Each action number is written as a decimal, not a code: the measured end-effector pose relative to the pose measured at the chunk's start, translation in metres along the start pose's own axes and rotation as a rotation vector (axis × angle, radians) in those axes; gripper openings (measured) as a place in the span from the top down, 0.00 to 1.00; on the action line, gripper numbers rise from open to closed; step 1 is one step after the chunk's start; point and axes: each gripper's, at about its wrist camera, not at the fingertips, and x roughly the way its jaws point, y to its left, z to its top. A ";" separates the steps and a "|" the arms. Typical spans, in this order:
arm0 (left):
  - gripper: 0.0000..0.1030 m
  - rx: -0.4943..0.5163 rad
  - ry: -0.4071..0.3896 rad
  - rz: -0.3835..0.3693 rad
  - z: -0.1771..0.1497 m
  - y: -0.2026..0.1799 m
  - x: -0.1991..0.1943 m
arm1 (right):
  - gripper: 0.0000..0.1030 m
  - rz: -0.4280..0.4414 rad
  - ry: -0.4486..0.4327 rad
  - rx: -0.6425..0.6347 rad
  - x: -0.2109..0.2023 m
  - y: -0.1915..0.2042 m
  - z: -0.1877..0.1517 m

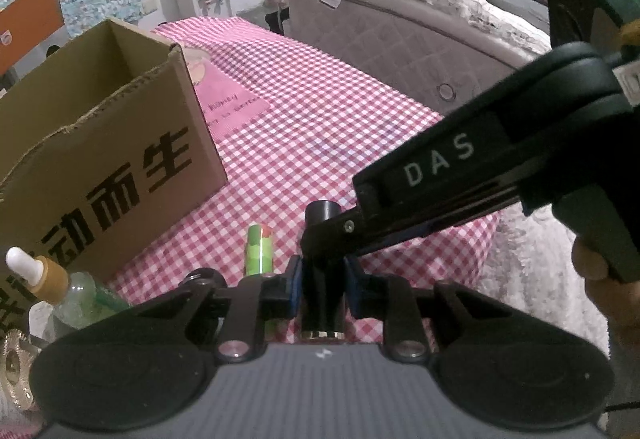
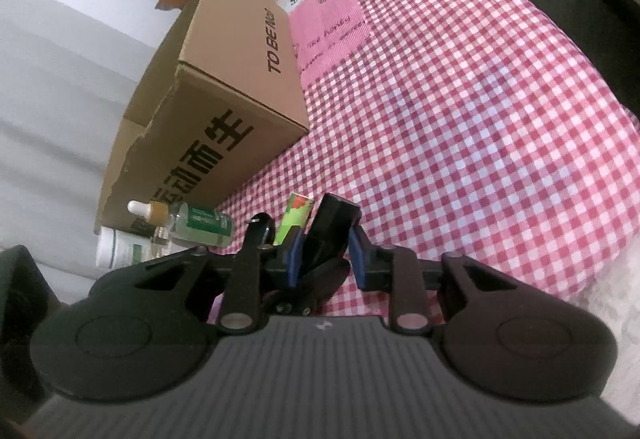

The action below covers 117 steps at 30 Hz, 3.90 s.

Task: Organize rigid objects
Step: 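Carry the black cylinder into the cardboard box and open the right gripper, then move the right gripper back to the green-and-white tube, then close the right gripper on the green-and-white tube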

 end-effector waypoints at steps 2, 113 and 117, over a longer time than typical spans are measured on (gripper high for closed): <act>0.78 -0.004 -0.019 -0.001 -0.001 0.001 -0.006 | 0.78 0.006 -0.011 -0.001 -0.003 0.002 -0.002; 0.60 -0.049 0.020 -0.009 -0.001 0.021 0.007 | 0.86 -0.117 0.101 -0.193 0.059 0.051 0.028; 0.60 -0.064 0.017 -0.002 0.004 0.025 0.012 | 0.87 -0.105 0.112 -0.176 0.056 0.049 0.030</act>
